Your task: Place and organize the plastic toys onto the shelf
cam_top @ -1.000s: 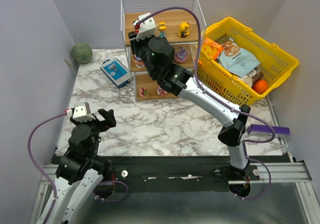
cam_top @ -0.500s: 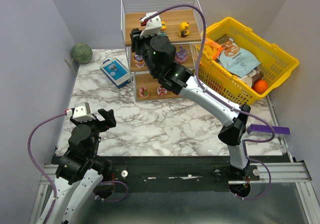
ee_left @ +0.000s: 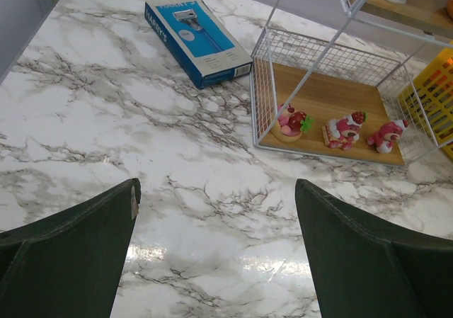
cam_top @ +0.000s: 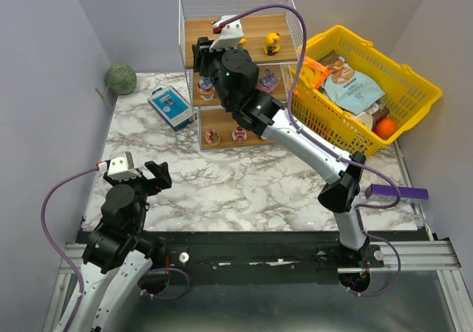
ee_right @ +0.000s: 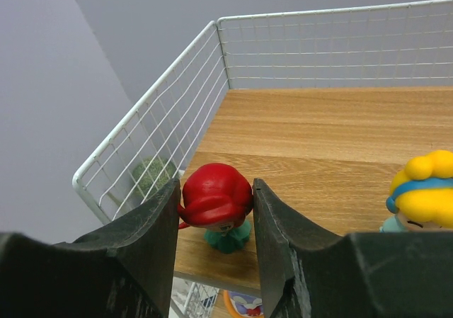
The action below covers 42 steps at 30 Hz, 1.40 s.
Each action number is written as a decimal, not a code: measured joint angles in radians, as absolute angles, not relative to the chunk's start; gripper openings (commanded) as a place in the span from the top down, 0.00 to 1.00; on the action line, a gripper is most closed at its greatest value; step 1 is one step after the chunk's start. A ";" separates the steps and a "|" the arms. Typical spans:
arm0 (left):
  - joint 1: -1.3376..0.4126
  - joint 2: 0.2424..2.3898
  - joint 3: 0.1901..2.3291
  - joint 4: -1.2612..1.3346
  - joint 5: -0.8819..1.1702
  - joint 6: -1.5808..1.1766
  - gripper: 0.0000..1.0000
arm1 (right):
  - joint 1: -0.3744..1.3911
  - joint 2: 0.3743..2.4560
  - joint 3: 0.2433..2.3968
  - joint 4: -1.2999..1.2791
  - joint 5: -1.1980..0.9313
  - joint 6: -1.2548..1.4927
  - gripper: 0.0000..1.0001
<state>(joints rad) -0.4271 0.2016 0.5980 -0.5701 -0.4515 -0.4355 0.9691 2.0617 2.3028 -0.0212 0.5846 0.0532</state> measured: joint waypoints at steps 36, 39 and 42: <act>-0.427 0.220 0.598 -0.570 -0.451 -0.435 0.01 | 0.954 2.110 2.387 -0.101 0.575 0.158 0.34; -0.427 0.222 0.598 -0.570 -0.451 -0.435 0.01 | 0.954 2.109 2.387 -0.101 0.575 0.155 0.32; -0.427 0.222 0.598 -0.570 -0.452 -0.435 0.01 | 0.954 2.109 2.387 -0.101 0.575 0.155 0.29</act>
